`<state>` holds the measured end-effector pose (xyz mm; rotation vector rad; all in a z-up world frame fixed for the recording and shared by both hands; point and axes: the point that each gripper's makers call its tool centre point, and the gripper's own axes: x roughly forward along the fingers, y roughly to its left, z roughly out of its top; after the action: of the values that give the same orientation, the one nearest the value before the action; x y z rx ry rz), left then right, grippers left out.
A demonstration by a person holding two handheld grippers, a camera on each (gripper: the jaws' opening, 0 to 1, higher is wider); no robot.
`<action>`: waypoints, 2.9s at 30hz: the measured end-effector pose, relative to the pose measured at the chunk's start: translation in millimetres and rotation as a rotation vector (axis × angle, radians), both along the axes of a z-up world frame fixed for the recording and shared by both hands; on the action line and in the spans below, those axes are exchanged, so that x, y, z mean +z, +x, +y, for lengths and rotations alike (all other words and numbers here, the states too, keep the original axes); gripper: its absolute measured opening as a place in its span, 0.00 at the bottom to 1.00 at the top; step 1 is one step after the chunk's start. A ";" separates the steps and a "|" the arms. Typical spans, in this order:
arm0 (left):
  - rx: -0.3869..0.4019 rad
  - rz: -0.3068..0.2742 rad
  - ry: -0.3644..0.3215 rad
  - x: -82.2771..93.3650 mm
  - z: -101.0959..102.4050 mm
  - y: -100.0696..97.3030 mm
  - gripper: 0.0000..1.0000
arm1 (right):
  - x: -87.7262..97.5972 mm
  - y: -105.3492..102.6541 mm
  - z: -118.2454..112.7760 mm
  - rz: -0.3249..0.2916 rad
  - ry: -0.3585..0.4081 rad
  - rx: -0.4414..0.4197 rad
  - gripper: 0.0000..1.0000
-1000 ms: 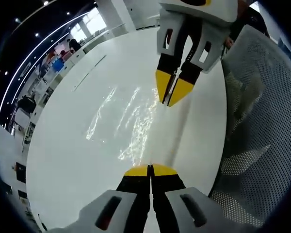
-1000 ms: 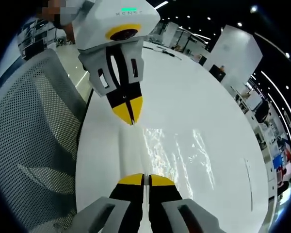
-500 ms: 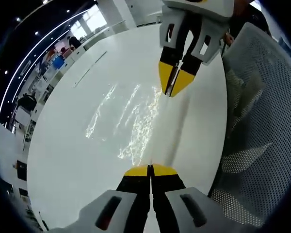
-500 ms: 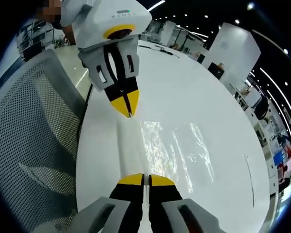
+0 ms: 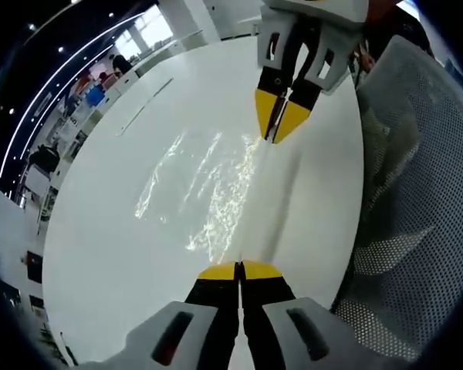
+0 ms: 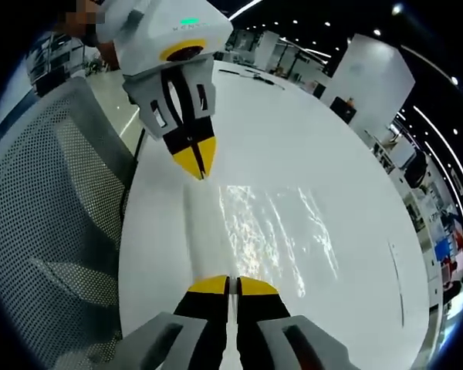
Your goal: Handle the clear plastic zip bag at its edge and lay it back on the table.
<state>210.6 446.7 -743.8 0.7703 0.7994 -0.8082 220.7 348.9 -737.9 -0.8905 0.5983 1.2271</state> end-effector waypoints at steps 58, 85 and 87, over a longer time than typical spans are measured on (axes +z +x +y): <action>0.022 0.002 -0.008 -7.0 4.5 5.8 0.00 | 4.9 2.9 -15.4 0.009 -0.005 -0.078 0.00; -0.030 -0.012 0.017 -7.7 0.5 -3.8 0.00 | 21.4 -3.7 16.3 0.078 0.147 -0.040 0.10; -0.029 -0.012 0.015 -7.4 0.5 -4.0 0.00 | 20.8 -1.6 20.1 0.078 0.146 -0.036 0.11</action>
<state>206.6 447.3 -751.2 0.8013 0.7863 -0.8235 219.1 368.9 -717.1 -0.7097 0.5764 1.2605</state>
